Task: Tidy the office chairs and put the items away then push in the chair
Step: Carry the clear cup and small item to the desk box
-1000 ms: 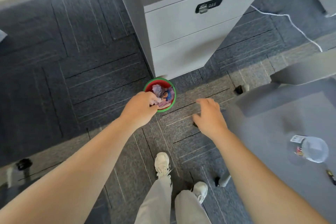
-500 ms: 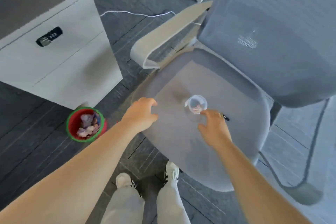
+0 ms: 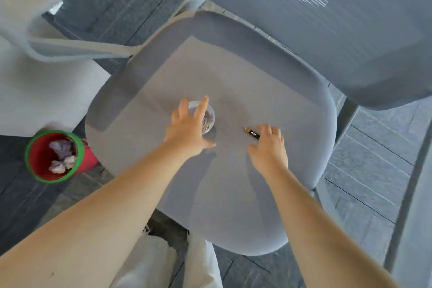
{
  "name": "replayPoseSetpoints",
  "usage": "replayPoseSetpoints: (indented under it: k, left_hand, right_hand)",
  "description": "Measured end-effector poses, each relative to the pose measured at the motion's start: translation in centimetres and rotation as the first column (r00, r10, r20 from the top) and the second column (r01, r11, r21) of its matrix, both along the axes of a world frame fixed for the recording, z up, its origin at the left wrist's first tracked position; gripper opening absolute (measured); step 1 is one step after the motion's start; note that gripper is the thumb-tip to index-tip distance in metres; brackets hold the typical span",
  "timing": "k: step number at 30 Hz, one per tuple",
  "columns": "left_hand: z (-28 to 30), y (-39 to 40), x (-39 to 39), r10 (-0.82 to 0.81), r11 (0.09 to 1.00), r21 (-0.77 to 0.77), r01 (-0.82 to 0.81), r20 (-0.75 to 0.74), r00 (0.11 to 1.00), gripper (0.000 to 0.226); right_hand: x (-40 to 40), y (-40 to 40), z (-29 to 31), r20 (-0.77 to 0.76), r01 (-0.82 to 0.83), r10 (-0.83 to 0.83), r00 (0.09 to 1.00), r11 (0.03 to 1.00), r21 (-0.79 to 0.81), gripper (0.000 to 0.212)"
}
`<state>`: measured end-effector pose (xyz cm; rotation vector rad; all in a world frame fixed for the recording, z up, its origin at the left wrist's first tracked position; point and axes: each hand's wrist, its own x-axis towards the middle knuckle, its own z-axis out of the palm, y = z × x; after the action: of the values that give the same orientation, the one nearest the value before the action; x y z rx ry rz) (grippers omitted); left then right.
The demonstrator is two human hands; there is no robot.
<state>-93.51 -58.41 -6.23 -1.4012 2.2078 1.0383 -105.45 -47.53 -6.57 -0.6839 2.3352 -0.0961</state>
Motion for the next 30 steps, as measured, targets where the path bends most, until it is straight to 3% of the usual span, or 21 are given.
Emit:
replayPoseSetpoints:
  k: [5, 12, 21, 30]
  left_hand:
    - [-0.8, -0.8, -0.7, 0.045, 0.997, -0.066, -0.049, -0.056, 0.997, 0.08]
    - [2.0, -2.0, 0.9, 0.088, 0.993, -0.076, -0.095, -0.09, 0.992, 0.078]
    - [14.8, -4.5, 5.3, 0.121, 0.97, -0.2, -0.135, -0.08, 0.989, 0.076]
    - [27.4, -8.4, 14.9, 0.31, 0.859, -0.372, -0.351, -0.167, 0.936, 0.075]
  right_hand:
    - [-1.1, -0.8, -2.6, -0.057, -0.037, 0.039, 0.998, 0.999, 0.032, 0.027]
    - [-0.4, -2.9, -1.1, -0.028, -0.12, 0.119, 0.992, 0.993, -0.02, 0.022]
    - [1.9, -9.5, 12.4, -0.068, -0.245, 0.236, 0.969, 0.935, -0.257, 0.02]
    - [9.9, -17.7, 24.8, -0.177, -0.494, 0.466, 0.867, 0.757, -0.428, 0.018]
